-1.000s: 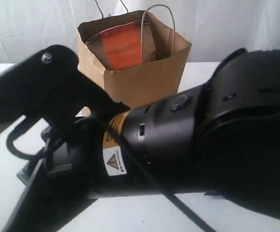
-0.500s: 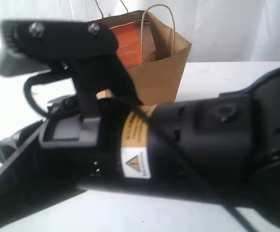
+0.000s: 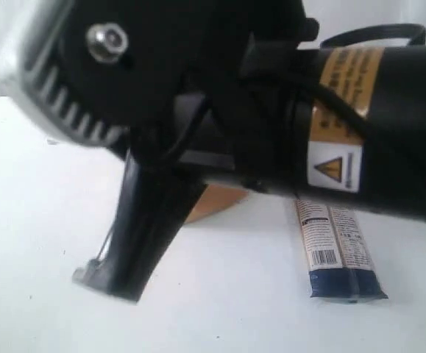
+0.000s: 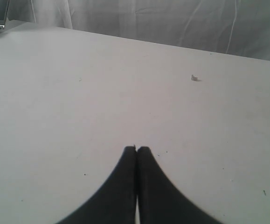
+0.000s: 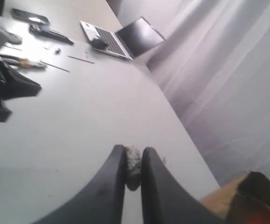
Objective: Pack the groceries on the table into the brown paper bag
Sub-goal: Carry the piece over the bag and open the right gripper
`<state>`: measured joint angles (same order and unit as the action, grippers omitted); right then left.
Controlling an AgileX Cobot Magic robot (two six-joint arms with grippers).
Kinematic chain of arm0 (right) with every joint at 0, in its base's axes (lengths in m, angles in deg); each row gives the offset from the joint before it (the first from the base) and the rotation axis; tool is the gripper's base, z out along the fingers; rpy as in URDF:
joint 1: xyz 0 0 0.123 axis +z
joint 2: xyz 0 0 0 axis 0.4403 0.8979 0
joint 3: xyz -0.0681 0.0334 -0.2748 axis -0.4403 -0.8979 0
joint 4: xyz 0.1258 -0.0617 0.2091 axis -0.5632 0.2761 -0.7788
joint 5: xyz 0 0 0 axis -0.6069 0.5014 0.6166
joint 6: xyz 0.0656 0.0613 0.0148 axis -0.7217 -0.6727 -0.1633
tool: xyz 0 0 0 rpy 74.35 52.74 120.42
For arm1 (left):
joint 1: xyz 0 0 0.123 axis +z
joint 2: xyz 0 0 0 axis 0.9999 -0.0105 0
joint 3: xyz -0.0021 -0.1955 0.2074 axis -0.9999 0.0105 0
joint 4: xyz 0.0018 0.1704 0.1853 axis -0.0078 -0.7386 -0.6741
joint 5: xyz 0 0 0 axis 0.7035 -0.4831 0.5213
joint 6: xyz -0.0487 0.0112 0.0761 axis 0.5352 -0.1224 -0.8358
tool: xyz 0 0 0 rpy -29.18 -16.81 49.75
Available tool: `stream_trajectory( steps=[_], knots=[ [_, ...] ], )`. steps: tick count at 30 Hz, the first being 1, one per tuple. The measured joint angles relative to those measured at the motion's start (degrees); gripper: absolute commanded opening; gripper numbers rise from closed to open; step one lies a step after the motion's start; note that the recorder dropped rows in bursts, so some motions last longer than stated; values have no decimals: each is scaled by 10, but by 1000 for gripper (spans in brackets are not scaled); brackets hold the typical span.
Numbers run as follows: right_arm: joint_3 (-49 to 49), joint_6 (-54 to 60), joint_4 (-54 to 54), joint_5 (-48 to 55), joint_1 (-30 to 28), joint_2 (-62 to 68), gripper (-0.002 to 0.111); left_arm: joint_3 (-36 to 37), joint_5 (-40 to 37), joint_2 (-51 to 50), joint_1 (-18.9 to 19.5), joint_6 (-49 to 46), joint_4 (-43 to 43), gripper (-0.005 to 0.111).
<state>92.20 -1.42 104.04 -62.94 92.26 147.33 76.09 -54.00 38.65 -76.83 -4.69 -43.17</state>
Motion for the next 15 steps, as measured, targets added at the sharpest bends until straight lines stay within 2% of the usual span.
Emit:
stream_trajectory(
  steps=[5,9,15],
  knots=[
    [0,8,22,-33,-103,29,0,0,0,0,0,0,0,0],
    [0,-69,2,-99,-188,65,0,0,0,0,0,0,0,0],
    [0,-133,-19,-125,-241,130,0,0,0,0,0,0,0,0]
  ],
)
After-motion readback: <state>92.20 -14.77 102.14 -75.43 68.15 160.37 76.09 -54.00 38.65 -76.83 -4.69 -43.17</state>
